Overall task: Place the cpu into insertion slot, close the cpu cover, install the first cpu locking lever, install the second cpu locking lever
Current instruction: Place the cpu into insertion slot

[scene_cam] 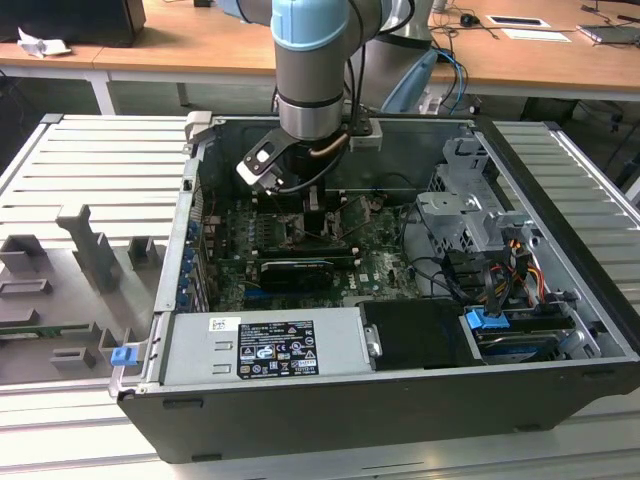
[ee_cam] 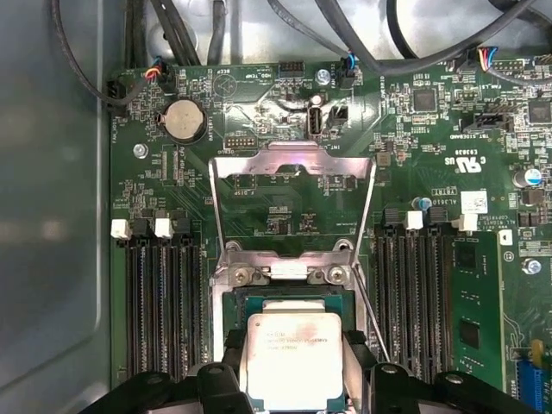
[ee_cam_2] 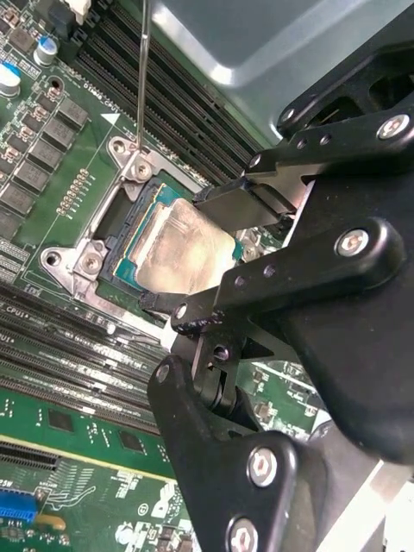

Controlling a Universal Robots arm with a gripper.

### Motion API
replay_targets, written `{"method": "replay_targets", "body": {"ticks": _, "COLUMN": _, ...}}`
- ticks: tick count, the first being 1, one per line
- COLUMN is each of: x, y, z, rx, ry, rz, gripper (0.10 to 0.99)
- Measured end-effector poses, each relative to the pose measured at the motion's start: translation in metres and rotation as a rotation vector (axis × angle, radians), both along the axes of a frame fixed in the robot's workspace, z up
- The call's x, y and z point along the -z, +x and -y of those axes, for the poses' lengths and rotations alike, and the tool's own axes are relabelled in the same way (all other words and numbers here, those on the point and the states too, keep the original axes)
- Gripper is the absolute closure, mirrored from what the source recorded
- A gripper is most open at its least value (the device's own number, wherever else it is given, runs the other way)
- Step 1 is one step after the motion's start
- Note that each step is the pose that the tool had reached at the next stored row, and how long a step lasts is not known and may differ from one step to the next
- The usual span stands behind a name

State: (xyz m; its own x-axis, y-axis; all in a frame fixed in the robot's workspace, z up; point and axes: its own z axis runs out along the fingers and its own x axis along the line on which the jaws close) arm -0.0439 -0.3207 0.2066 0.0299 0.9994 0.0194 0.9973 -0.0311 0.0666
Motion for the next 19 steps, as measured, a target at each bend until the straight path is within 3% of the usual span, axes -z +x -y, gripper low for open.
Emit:
{"method": "replay_targets", "body": {"ticks": 9, "x": 0.0046, "y": 0.0, "z": -0.0019, "rx": -0.008, "ry": -0.012, "rz": -0.0001, "gripper": 0.557}}
{"method": "replay_targets", "body": {"ticks": 14, "x": 0.0046, "y": -0.0001, "z": -0.002, "rx": -0.008, "ry": -0.012, "rz": 0.0, "gripper": 0.557}}
{"method": "replay_targets", "body": {"ticks": 16, "x": 0.0046, "y": -0.0002, "z": -0.002, "rx": -0.008, "ry": -0.012, "rz": 0.0, "gripper": 0.545}}
{"method": "replay_targets", "body": {"ticks": 17, "x": 0.0046, "y": -0.0001, "z": -0.002, "rx": -0.008, "ry": -0.012, "rz": 0.0, "gripper": 0.482}}
{"method": "replay_targets", "body": {"ticks": 19, "x": 0.0045, "y": -0.0002, "z": -0.0024, "rx": -0.008, "ry": -0.012, "rz": 0.0, "gripper": 0.482}}
